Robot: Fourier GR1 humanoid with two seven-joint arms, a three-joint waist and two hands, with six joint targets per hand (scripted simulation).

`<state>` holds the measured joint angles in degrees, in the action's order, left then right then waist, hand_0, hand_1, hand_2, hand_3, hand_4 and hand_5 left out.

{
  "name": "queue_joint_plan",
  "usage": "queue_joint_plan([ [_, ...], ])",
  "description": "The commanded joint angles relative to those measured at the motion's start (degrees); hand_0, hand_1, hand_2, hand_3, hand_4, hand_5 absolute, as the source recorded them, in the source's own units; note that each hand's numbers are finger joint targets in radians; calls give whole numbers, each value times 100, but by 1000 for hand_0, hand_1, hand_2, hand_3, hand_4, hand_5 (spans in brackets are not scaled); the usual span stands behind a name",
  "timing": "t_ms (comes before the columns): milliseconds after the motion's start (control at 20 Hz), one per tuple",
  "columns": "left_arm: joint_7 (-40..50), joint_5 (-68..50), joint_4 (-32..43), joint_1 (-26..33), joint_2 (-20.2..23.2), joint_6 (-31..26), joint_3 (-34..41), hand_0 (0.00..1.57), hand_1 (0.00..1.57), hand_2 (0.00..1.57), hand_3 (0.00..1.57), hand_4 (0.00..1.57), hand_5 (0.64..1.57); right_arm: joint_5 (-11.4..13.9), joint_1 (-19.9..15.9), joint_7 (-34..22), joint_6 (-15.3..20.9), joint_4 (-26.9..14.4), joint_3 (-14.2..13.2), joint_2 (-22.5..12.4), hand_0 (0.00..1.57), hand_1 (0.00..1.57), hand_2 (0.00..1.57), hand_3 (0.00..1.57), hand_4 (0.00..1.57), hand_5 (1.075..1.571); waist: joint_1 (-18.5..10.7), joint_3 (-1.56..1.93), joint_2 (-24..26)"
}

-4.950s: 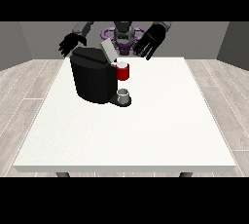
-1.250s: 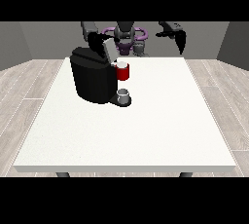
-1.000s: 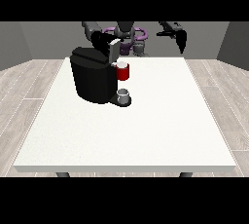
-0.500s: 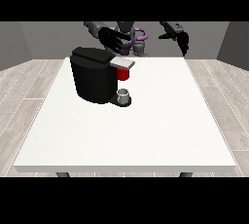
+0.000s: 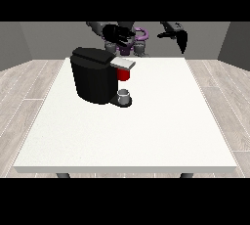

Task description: Insert the coffee pod into the coffee machine and close the lid

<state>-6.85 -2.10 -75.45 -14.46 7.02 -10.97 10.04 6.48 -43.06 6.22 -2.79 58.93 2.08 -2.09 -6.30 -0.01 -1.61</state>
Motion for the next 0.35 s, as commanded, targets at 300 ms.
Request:
queue_joint_plan([
  [300, -492, 74, 218, 739, -179, 211, 58, 0, 0, 0, 0, 192, 1571, -1006, 1956, 352, -163, 848, 550, 196, 0, 0, 0, 0, 157, 1571, 772, 1, 893],
])
